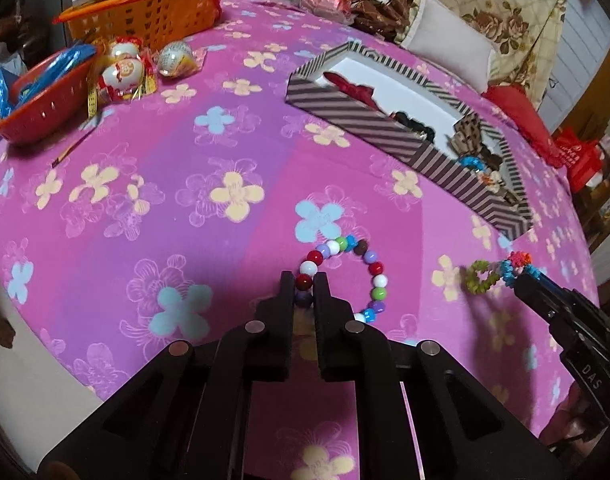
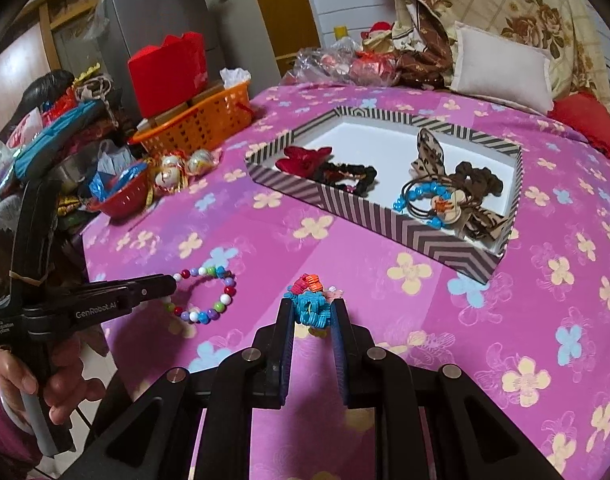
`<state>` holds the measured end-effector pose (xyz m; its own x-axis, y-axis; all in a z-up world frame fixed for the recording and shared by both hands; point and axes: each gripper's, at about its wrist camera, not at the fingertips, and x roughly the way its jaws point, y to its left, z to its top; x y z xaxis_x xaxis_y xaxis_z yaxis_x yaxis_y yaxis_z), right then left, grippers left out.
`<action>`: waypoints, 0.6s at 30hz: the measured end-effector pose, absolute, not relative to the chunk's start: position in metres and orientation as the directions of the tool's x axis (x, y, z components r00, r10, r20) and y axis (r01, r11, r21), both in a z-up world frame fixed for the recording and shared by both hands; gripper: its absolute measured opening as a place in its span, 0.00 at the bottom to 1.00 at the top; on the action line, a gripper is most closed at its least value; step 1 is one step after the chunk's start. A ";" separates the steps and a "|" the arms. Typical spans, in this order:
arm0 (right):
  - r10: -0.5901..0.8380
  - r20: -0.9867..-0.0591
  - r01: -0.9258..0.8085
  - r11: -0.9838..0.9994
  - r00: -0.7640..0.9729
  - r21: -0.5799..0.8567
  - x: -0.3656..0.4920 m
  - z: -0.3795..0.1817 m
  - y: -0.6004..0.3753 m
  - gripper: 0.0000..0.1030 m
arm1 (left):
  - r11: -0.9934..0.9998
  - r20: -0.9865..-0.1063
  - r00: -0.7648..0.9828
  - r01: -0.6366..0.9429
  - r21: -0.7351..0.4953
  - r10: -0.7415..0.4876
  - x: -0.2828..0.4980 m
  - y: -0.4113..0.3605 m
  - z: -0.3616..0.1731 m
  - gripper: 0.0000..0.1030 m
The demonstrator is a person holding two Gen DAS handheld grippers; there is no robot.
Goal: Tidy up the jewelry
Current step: 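Grasp multicolour bead bracelet with left tool while right tool grasps flower-bead bracelet, then carry both bracelets into the white tray with both tools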
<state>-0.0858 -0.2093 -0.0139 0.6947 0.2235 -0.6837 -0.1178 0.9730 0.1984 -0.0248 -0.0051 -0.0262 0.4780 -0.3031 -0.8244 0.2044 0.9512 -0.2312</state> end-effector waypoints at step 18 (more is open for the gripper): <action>0.227 -0.637 -0.128 0.972 0.736 0.199 -0.099 0.014 -0.211 0.17 | 0.935 -0.779 0.522 0.261 -0.242 -0.347 -0.029 -0.011 0.027 0.08</action>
<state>-0.0986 -0.2113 0.0142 0.7363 0.2274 -0.6373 -0.1280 0.9716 0.1988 -0.0295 -0.0107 0.0270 0.5221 -0.3471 -0.7791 0.2610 0.9346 -0.2415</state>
